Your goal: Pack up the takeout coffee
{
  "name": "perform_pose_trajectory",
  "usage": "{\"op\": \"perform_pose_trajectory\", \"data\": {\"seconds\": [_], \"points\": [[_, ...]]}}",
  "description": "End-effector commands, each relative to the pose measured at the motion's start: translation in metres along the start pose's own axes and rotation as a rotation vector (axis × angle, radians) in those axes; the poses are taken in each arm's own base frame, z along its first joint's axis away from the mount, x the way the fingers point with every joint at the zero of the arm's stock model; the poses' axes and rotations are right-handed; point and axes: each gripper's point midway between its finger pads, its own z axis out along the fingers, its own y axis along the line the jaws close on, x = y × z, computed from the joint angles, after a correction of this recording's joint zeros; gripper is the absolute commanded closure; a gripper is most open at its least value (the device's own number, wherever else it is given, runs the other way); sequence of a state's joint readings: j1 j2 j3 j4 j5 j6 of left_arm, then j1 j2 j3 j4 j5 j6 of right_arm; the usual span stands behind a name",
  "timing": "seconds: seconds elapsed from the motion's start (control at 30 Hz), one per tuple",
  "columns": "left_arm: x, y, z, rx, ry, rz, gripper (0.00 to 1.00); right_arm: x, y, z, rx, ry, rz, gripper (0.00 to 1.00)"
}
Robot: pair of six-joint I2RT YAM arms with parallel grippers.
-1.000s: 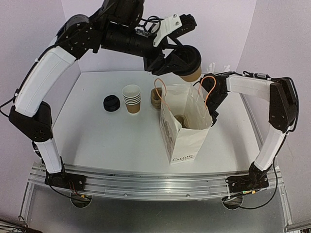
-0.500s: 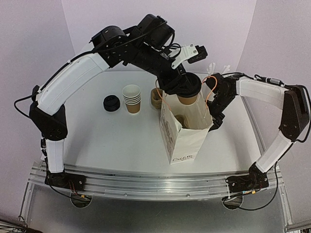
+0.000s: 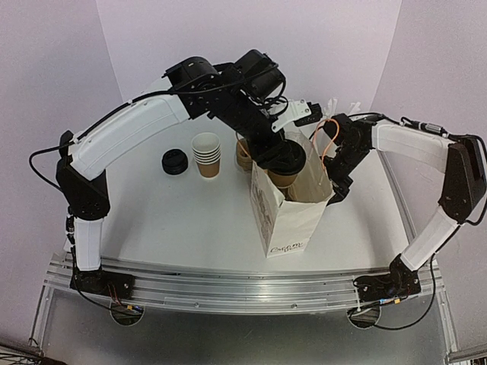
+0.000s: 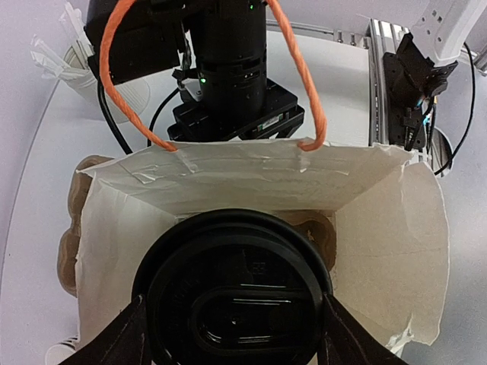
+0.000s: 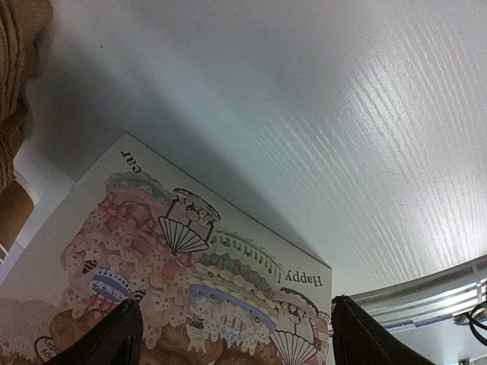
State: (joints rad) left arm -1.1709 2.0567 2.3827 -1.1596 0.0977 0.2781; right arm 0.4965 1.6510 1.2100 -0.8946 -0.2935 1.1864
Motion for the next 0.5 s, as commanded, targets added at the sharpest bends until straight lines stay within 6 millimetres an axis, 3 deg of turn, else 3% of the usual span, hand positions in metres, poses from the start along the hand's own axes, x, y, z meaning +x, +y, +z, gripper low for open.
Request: {"op": "perform_pose_trajectory", "data": {"seconds": [0.0,0.33,0.47], "points": [[-0.002,0.001,0.009,-0.003,-0.013,-0.040,0.71,0.011,0.004,-0.020,-0.054,-0.014,-0.043,0.19],[-0.013,0.033,0.036,-0.115,-0.058,-0.105,0.72,0.017,0.004,-0.036,-0.104,-0.031,-0.152,0.19],[0.005,0.047,0.048,-0.177,-0.002,-0.116,0.74,0.016,0.009,-0.050,-0.133,-0.083,-0.237,0.18]]}}
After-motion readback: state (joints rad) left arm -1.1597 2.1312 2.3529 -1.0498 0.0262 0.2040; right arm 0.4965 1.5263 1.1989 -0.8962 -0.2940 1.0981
